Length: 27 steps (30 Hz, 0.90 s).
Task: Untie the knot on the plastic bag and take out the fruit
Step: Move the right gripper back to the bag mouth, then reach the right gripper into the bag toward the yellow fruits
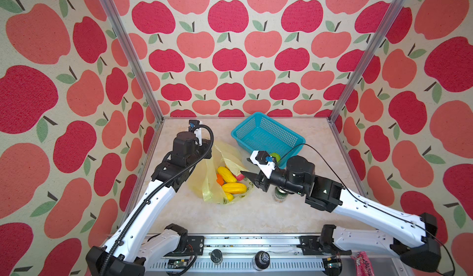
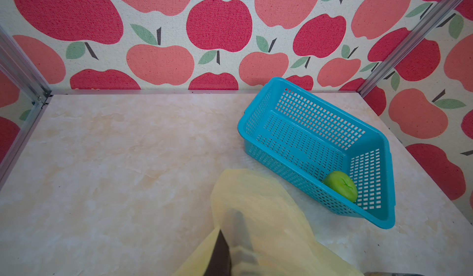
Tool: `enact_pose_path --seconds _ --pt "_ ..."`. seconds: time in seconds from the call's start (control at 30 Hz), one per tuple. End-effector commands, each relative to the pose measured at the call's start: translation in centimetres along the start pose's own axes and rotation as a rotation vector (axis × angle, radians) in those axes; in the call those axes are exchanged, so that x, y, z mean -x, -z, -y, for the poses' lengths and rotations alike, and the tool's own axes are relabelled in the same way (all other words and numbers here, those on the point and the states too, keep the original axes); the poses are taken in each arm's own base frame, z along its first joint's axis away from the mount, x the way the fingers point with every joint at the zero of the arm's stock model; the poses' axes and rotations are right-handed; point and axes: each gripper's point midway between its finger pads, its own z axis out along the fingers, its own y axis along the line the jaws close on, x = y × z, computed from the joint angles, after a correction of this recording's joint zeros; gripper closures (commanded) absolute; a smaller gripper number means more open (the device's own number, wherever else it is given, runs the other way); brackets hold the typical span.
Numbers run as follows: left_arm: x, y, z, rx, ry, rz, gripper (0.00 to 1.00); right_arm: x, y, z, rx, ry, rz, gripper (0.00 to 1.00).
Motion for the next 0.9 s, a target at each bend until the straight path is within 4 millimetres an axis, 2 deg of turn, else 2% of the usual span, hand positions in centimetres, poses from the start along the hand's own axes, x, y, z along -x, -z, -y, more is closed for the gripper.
enact_pose_path --seconds 0.0,0.1,0.2,0.3,0.57,0.7,0.77,0.8,0.87 --pt "0.3 0.5 -0.3 0.012 -0.008 0.013 1.00 -0.2 -1.7 -1.1 -0.010 0.124 -0.045 0.57" --pt "0.2 0.5 -0.3 0.013 -0.009 0.011 1.00 -1.8 -3.6 -1.0 -0.035 0.125 -0.088 0.68" --pt "0.3 0.6 -0.2 0.010 -0.008 0.015 1.00 -3.2 -5.2 -1.6 -0.011 0.119 -0.124 0.69" --pt "0.3 0.6 -0.2 0.009 -0.008 0.016 1.00 -4.3 -6.5 -1.4 -0.029 0.117 -0.171 0.71" --pt "0.3 0.6 -0.2 0.006 -0.008 0.015 1.00 -7.4 -9.0 -1.0 -0.029 0.088 -0.254 0.73" --pt "0.4 0.7 -0.2 0.005 -0.008 0.020 1.00 -9.1 -10.4 -1.5 -0.015 0.103 -0.321 0.73" --pt "0.4 0.7 -0.2 0.006 -0.009 0.020 1.00 -9.2 -10.7 -1.6 -0.037 0.128 -0.340 0.75" --pt "0.4 0.8 -0.2 0.006 -0.009 0.020 1.00 -9.1 -10.6 -1.8 -0.034 0.137 -0.341 0.73" --pt "0.4 0.8 -0.2 0.006 -0.009 0.021 1.00 -8.2 -9.8 -2.3 -0.008 0.133 -0.314 0.62"
